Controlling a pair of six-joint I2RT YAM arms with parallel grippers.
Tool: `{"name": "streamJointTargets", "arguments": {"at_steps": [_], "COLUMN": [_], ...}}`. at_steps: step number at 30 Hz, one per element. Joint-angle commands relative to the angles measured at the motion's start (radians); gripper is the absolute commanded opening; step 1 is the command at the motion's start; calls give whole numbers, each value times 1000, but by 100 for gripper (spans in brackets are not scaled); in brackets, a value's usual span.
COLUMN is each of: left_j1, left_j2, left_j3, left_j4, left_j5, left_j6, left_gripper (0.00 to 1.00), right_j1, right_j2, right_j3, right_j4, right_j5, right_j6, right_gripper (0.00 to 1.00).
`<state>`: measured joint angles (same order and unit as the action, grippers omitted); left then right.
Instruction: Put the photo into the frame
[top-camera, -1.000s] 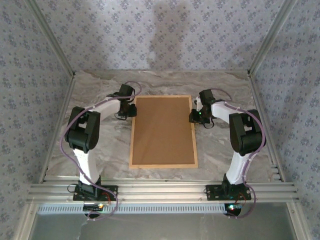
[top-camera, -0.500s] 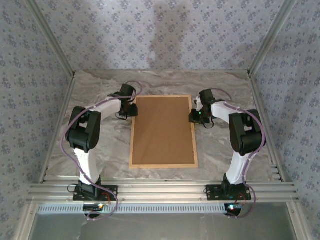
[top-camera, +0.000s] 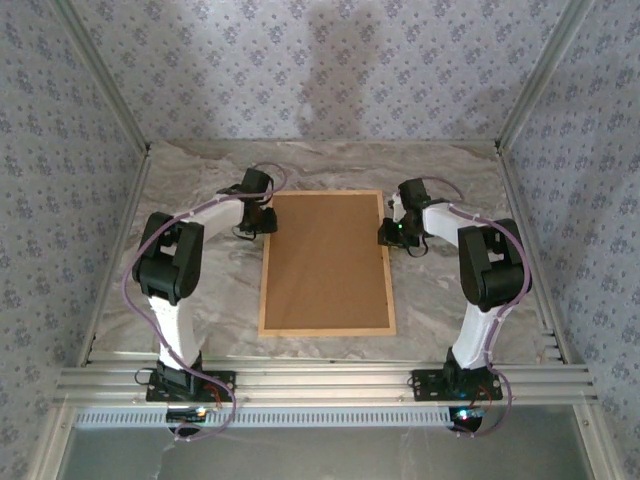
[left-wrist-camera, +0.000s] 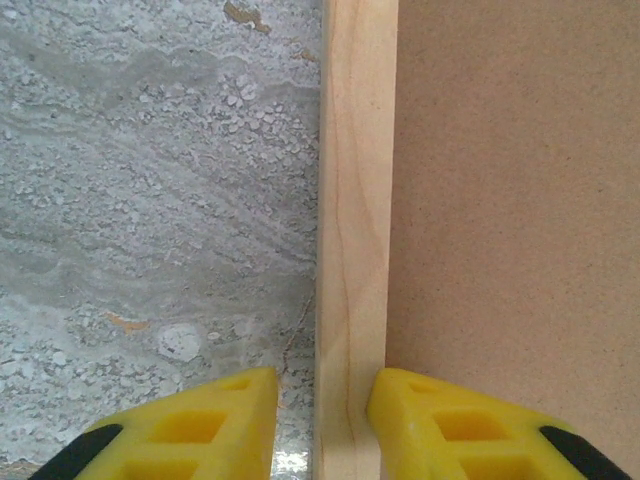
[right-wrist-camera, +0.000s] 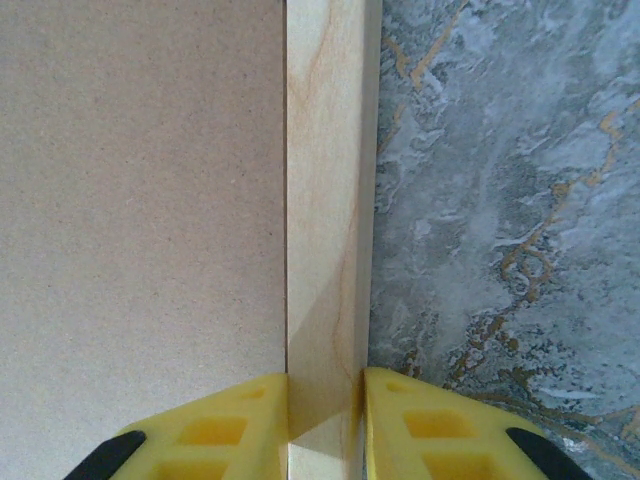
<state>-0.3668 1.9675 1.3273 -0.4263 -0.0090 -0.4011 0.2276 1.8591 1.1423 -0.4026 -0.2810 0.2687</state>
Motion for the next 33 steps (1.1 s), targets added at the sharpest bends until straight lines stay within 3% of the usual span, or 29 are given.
{"name": "streamJointTargets", "arguments": {"at_steps": [1, 33], "left_j1": [-30, -64], "left_j2": [73, 123], "left_j3": [-25, -7], "left_j4": [-15, -32], "left_j5": [58, 76], "left_j6": [2, 13], "left_gripper": [35, 42], "right_j1": [12, 26], "right_j2": [23, 46], "right_j3": [-2, 16], "right_j4": [13, 10], "right_j5": [2, 4], "right_j6": [-13, -16], "right_gripper": [25, 26]}}
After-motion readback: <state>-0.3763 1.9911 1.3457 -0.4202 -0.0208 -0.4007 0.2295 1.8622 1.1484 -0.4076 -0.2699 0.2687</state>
